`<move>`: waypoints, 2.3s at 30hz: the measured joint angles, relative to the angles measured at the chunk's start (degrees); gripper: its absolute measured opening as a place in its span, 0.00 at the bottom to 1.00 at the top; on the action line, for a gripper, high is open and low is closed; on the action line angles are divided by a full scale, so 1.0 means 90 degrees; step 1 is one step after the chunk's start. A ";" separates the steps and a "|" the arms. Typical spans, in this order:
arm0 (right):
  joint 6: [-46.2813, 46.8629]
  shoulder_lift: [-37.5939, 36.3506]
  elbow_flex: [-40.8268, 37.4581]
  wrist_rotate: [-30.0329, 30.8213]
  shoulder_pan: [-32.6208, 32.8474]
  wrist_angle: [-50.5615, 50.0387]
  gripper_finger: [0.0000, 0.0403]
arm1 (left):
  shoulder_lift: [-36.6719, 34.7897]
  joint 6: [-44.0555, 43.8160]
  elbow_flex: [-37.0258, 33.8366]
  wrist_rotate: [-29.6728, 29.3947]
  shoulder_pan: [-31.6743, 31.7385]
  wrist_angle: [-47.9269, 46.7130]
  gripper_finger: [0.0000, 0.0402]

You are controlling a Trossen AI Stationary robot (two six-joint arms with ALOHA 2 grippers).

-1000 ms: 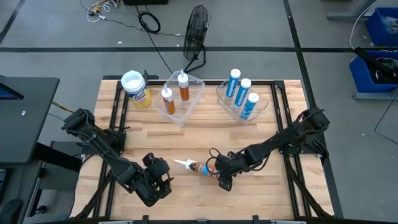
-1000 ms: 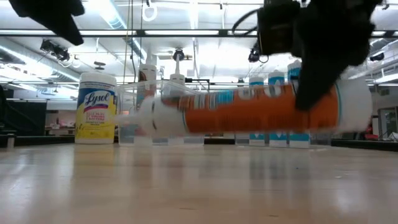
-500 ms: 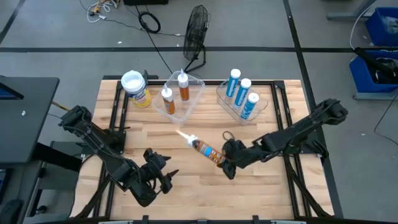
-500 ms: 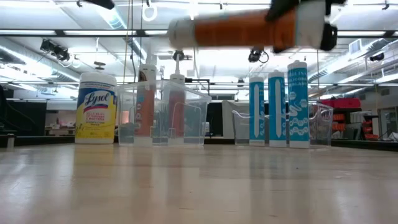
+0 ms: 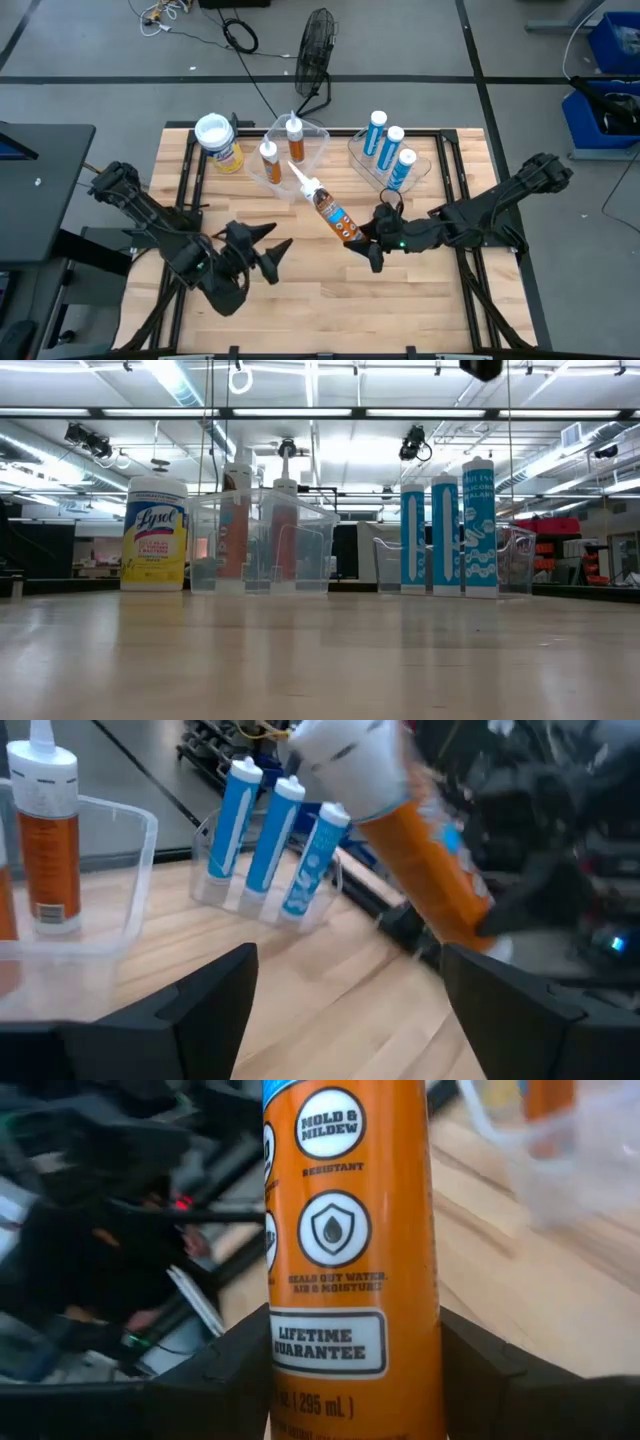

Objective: Pick & place silicon tubes, Sealant and Lysol wipes
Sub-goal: Put the orange sealant into the left transparent bin

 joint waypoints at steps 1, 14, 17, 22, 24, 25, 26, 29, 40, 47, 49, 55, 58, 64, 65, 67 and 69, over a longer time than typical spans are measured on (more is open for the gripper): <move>-0.0125 0.0000 0.0000 0.0007 -0.0004 0.0200 0.52 | -0.0058 0.0009 -0.0002 0.0007 0.0047 0.0123 0.81; -0.1128 0.0000 0.0007 0.0104 -0.0218 0.1516 0.52 | -0.0655 0.2650 -0.0002 0.1413 0.0984 0.3091 0.94; -0.1390 0.0000 0.0007 0.0046 -0.0244 0.1904 0.52 | -0.0653 0.3168 -0.0005 0.1847 0.1261 0.3874 0.94; -0.1671 0.0000 0.0007 0.0001 -0.0277 0.2146 0.52 | -0.0648 0.3664 -0.0002 0.2392 0.1691 0.4700 0.94; -0.1729 0.0000 0.0007 -0.0024 -0.0274 0.2242 0.52 | -0.0648 0.3817 -0.0005 0.2481 0.1832 0.4930 0.94; -0.1754 0.0000 0.0007 -0.0036 -0.0274 0.2260 0.52 | -0.0648 0.3869 -0.0005 0.2579 0.1899 0.5047 0.94; -0.1764 0.0000 0.0007 -0.0045 -0.0274 0.2263 0.52 | -0.0648 0.3889 -0.0005 0.2721 0.1976 0.5150 0.94; -0.1856 0.0005 0.0007 -0.0057 -0.0277 0.2437 0.52 | -0.0636 0.3884 -0.0005 0.3208 0.2204 0.5381 0.94; -0.1940 0.0002 0.0007 -0.0338 -0.0288 0.2636 0.52 | -0.0587 0.4584 -0.0005 0.3625 0.2697 0.6403 0.94; -0.1979 0.0002 0.0007 -0.0338 -0.0453 0.2709 0.52 | -0.0582 0.4578 -0.0005 0.4189 0.2985 0.6493 0.91; -0.2000 0.0002 0.0007 -0.0341 -0.0504 0.2706 0.52 | -0.0582 0.4574 -0.0005 0.4249 0.3053 0.6528 0.88; -0.2020 0.0002 0.0007 -0.0438 -0.0621 0.2711 0.52 | -0.0582 0.4532 -0.0005 0.4581 0.3228 0.6546 0.79; -0.2018 0.0002 0.0007 -0.0494 -0.0639 0.2700 0.52 | -0.0582 0.4546 -0.0005 0.4586 0.3289 0.6548 0.73; -0.2022 0.0002 0.0007 -0.0496 -0.0639 0.2704 0.52 | -0.0582 0.4643 -0.0005 0.4610 0.3323 0.6548 0.60; -0.2042 0.0002 0.0007 -0.0499 -0.0639 0.2706 0.52 | -0.0582 0.4687 -0.0005 0.4609 0.3323 0.6549 0.59; -0.2082 0.0002 0.0007 -0.0502 -0.0639 0.2700 0.52 | -0.0582 0.4767 -0.0005 0.4608 0.3320 0.6565 0.57; -0.2091 0.0002 0.0007 -0.0501 -0.0639 0.2691 0.52 | -0.0582 0.4802 -0.0005 0.4610 0.3318 0.6563 0.56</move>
